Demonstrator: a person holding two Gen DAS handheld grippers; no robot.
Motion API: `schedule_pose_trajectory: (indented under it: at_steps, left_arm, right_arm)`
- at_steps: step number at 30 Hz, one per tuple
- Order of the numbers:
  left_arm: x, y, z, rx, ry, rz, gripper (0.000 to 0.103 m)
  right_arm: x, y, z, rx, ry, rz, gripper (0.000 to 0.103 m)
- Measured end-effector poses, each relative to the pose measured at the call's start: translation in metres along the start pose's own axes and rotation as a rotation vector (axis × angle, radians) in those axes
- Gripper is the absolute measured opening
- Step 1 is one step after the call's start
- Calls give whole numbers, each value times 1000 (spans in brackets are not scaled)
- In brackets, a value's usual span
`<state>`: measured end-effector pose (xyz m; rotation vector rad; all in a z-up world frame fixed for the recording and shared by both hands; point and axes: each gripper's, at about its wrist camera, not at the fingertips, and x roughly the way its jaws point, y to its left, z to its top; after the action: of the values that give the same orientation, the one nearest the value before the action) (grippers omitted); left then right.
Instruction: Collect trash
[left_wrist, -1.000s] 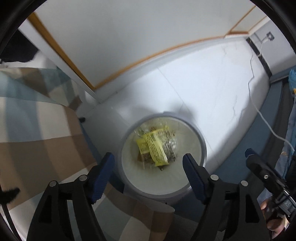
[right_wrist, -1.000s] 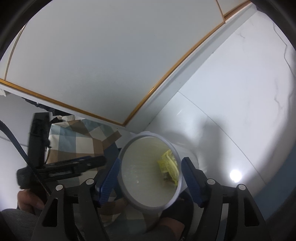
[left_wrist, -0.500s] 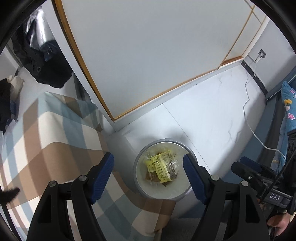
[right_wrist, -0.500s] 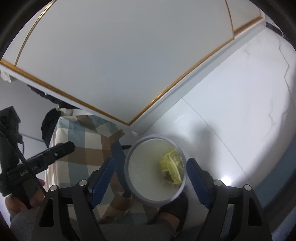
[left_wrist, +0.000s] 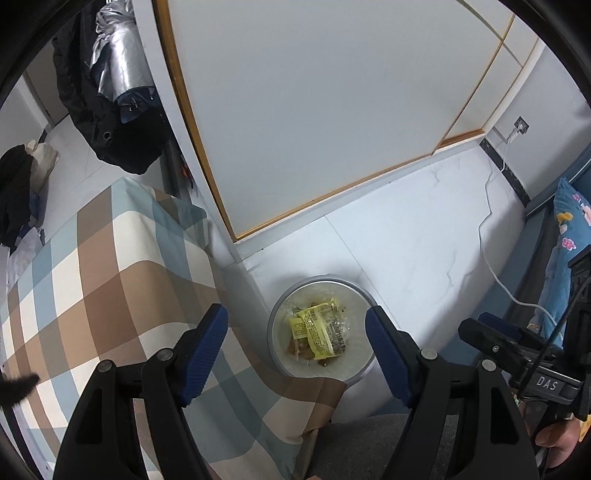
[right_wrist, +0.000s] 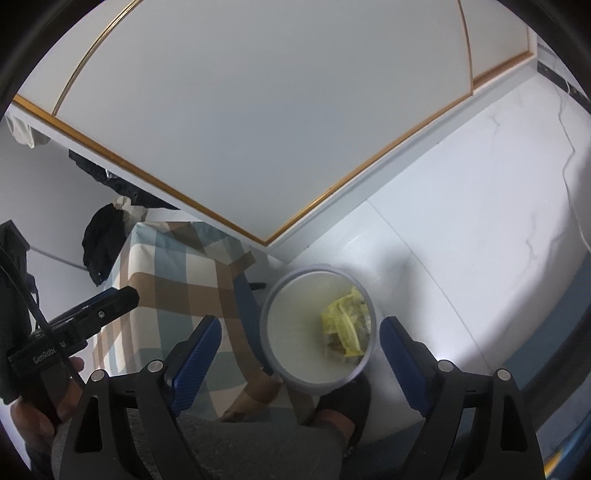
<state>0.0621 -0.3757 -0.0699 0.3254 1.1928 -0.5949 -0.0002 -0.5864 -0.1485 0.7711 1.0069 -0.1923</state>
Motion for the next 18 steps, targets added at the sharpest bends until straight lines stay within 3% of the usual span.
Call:
schedule_pose_trajectory:
  at_steps: [18]
  left_arm:
    - [-8, 1, -5, -30, 9, -9, 74]
  right_arm:
    - [-2, 7, -2, -1, -9, -13, 88]
